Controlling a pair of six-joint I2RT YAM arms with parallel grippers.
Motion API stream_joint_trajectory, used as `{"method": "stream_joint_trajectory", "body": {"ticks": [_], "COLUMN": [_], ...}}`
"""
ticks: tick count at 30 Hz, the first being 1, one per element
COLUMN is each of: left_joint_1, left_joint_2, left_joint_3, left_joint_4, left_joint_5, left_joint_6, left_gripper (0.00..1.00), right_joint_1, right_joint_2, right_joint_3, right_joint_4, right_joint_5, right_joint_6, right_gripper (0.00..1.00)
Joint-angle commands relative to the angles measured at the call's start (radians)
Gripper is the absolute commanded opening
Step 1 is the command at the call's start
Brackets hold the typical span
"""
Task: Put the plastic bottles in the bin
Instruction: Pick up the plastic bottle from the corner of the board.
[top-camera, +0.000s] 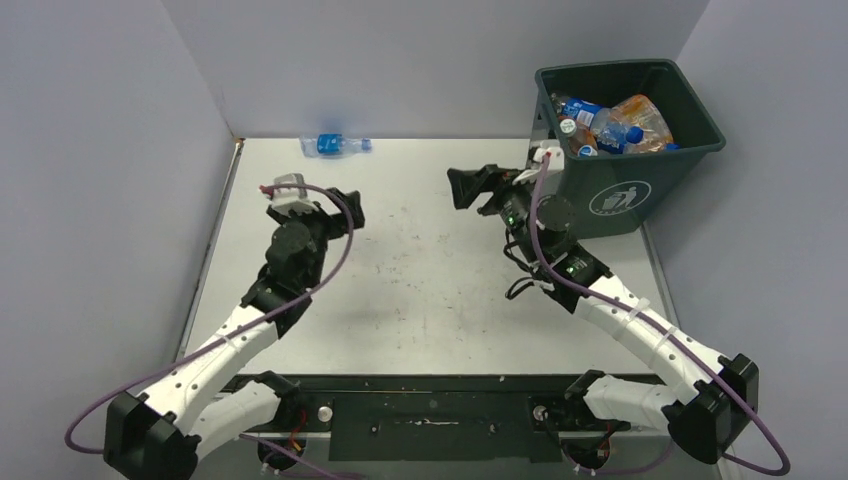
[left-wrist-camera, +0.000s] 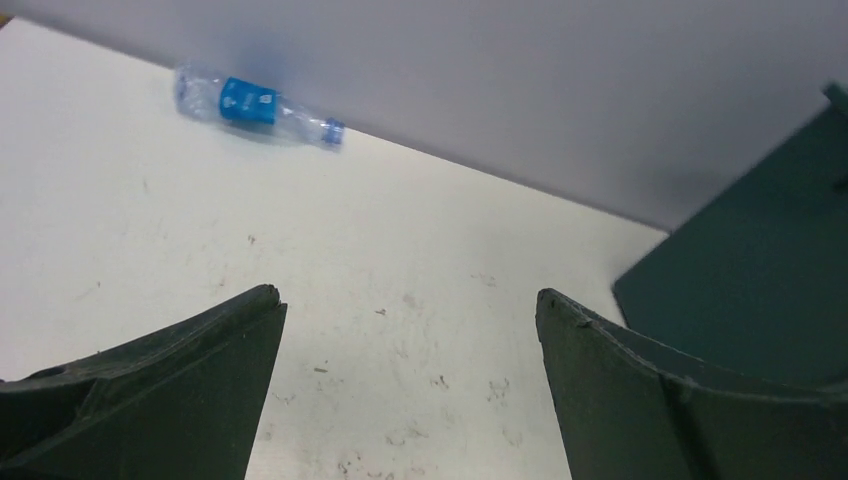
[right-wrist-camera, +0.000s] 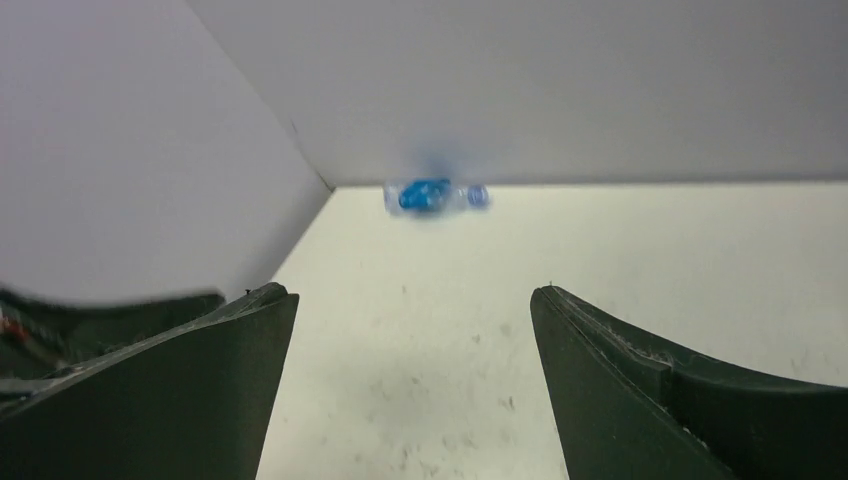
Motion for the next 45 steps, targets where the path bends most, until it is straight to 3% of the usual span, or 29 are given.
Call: {"method": "stream_joint_trajectory", "body": {"ticks": [1, 10, 17, 25, 32, 41, 45], "left_joint_1": [0.216, 0.391, 0.483, 0.494, 0.497, 0.498, 0.492], "left_joint_2": [0.138, 0.571, 0.932, 1.19, 1.377, 1.59, 1.671], "left_joint_3": [0.083, 0.352, 0.546, 0.761, 1.004, 1.262, 1.369], "left_joint_4": [-0.013, 0.051, 0.162, 0.125, -0.037, -0.09, -0.123], "left_joint_5": [0.161, 0.244, 0.37, 0.269, 0.204, 0.17, 0.128], "left_joint_6": [-0.424, -0.616, -0.87, -0.957, -0.992, -1.026, -1.042], "left_gripper": [0.96, 0.96, 0.96, 0.96, 0.96, 0.99, 0.89], "right_joint_1": [0.005, 0.02, 0.035, 0.047, 0.05, 0.048, 0.046], "right_joint_2": [-0.094, -0.164, -0.18, -0.126, -0.049, -0.092, -0.101], "right_joint_3": [-0.172, -0.42, -0.558, -0.637, -0.618, -0.599, -0.598], "right_joint_4": [0.128, 0.103, 0.121, 0.167, 0.184, 0.117, 0.1], "right_joint_5": [-0.008, -0.097, -0.133, -0.133, -0.173, -0.106, -0.086], "right_joint_6": [0.077, 0.122, 0.163, 0.214, 0.219, 0.166, 0.148], "right_gripper": [0.9, 0.9, 0.9, 0.9, 0.9, 0.9, 0.9]}}
